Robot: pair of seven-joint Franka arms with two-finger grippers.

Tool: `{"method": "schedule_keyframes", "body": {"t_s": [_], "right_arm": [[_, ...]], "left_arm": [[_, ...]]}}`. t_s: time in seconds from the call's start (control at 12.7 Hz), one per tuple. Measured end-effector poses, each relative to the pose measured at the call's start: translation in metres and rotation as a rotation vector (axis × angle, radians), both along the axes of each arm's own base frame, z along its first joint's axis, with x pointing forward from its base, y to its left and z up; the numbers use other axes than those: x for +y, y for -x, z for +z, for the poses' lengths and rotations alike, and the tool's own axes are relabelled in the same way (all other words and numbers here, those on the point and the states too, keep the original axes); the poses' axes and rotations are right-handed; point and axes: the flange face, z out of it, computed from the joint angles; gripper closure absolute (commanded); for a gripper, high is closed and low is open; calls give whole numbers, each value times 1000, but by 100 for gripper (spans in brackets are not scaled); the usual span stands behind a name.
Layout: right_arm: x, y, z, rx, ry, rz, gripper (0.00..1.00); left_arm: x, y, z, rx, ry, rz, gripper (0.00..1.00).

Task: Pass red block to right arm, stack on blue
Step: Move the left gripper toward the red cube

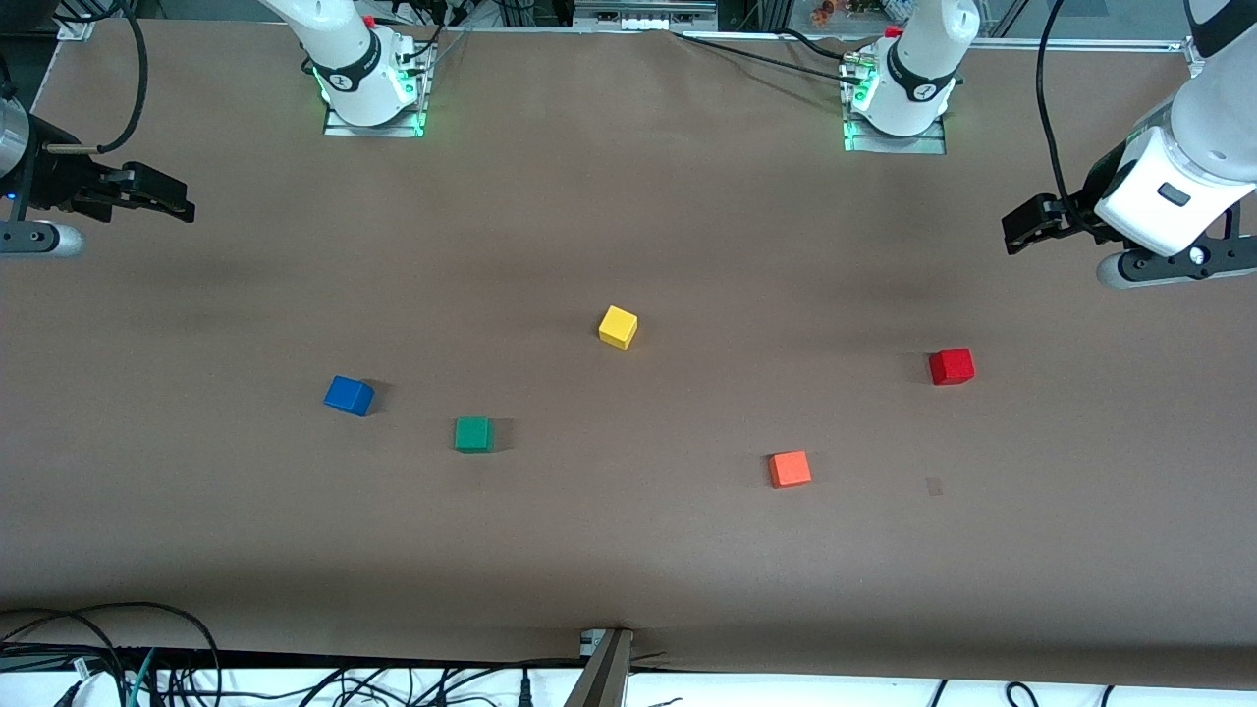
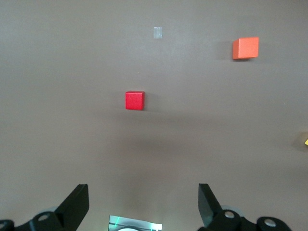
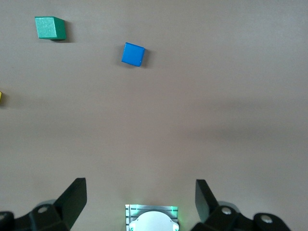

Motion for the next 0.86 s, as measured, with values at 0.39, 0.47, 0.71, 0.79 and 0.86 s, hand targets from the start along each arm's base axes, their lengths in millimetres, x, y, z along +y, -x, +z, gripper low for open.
{"method": "schedule_keyframes", "body": {"t_s": [0.39,0.47,0.71,0.79,0.86], "right_arm": [[0,0,0,0,0,0,0],[0,0,0,0,0,0,0],[0,0,0,0,0,0,0],[0,0,0,0,0,0,0],[0,0,0,0,0,0,0]], "left_arm": [[34,-2,-35,-42,-28,45,0],[38,-3,-38,-47,-27,50,0],[34,-12,-46,-70,-22,42,0],[33,-17,-51,-70,-21,41,0],[34,-22,-55,-67,-20,42,0]]}}
